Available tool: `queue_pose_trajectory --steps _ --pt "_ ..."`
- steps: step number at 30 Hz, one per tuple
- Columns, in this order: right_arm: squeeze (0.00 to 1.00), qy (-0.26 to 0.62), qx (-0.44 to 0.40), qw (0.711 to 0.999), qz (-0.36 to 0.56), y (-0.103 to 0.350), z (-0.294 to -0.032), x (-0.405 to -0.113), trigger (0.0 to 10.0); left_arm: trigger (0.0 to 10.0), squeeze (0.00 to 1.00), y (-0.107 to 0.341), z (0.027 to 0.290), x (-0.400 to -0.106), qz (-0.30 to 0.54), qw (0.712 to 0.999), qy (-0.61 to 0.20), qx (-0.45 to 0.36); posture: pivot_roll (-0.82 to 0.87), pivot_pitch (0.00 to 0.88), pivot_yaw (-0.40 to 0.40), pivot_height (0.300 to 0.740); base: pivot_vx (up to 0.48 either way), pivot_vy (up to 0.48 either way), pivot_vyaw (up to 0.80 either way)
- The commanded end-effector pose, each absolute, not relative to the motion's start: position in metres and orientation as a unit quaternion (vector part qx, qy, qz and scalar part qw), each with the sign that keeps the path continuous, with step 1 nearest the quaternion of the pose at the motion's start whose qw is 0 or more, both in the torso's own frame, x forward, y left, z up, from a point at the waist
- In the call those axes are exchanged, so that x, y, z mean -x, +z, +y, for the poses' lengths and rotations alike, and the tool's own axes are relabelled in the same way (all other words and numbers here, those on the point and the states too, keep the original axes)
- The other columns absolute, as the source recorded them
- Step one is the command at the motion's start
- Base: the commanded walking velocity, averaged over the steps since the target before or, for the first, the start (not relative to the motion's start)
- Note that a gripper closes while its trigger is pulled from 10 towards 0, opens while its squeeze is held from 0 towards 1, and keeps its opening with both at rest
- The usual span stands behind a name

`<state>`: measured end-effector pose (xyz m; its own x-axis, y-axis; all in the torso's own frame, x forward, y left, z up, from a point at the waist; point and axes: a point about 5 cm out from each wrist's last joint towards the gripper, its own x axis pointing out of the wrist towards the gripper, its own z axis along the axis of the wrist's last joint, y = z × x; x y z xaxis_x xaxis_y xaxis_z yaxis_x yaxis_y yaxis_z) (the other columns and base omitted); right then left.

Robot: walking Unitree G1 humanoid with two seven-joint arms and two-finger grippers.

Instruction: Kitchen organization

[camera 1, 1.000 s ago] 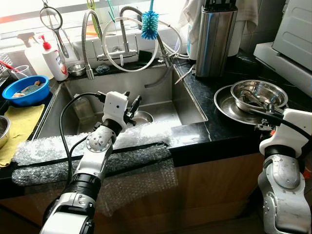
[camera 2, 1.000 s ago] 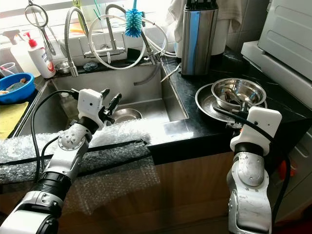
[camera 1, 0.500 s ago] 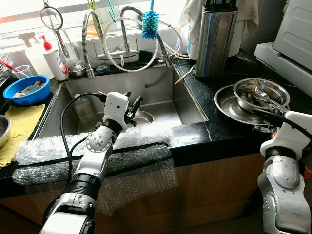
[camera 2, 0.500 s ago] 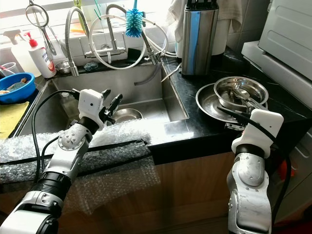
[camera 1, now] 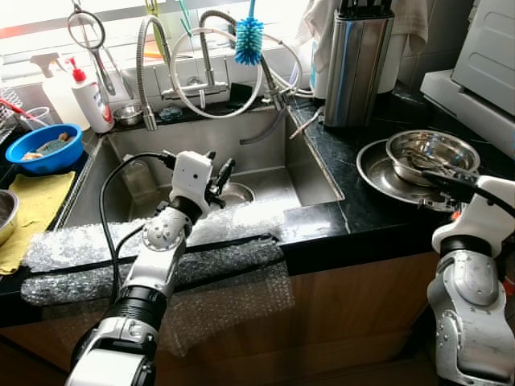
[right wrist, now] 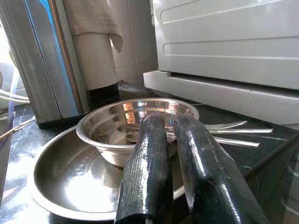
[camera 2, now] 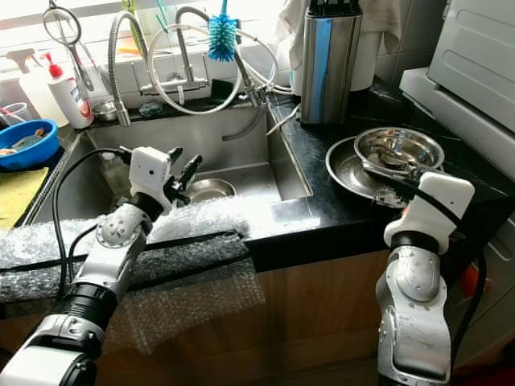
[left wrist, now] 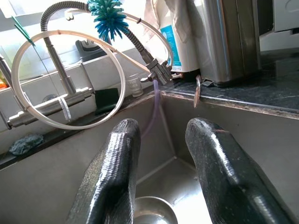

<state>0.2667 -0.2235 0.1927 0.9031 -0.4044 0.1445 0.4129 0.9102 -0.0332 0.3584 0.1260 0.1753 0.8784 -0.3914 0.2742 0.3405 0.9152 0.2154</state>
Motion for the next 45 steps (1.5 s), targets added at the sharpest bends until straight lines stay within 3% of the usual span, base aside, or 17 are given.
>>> queue_pose_trajectory --steps 1,2,22,45 --pt "0.0 -0.196 0.029 0.977 -0.079 0.198 -0.219 -0.27 0.0 10.0 0.0 0.179 0.13 -0.361 -0.159 0.966 -0.182 -0.089 -0.22 0.0 0.064 0.74 0.0 0.0 0.0" --pt "0.0 -0.189 0.032 0.978 -0.083 0.2 -0.217 -0.272 10.0 10.0 0.0 0.179 0.131 -0.362 -0.16 0.966 -0.181 -0.089 -0.22 0.0 0.063 0.74 0.0 0.0 0.0" --pt "0.0 -0.125 0.027 0.982 -0.139 0.218 -0.203 -0.276 10.0 10.0 0.0 0.18 0.132 -0.362 -0.161 0.967 -0.176 -0.091 -0.22 0.0 0.059 0.74 0.0 0.0 0.0" --pt "0.0 -0.114 0.003 0.977 -0.18 0.237 -0.201 -0.279 10.0 10.0 0.0 0.181 0.133 -0.363 -0.162 0.968 -0.171 -0.089 -0.21 0.0 0.057 0.74 0.0 0.0 0.0"
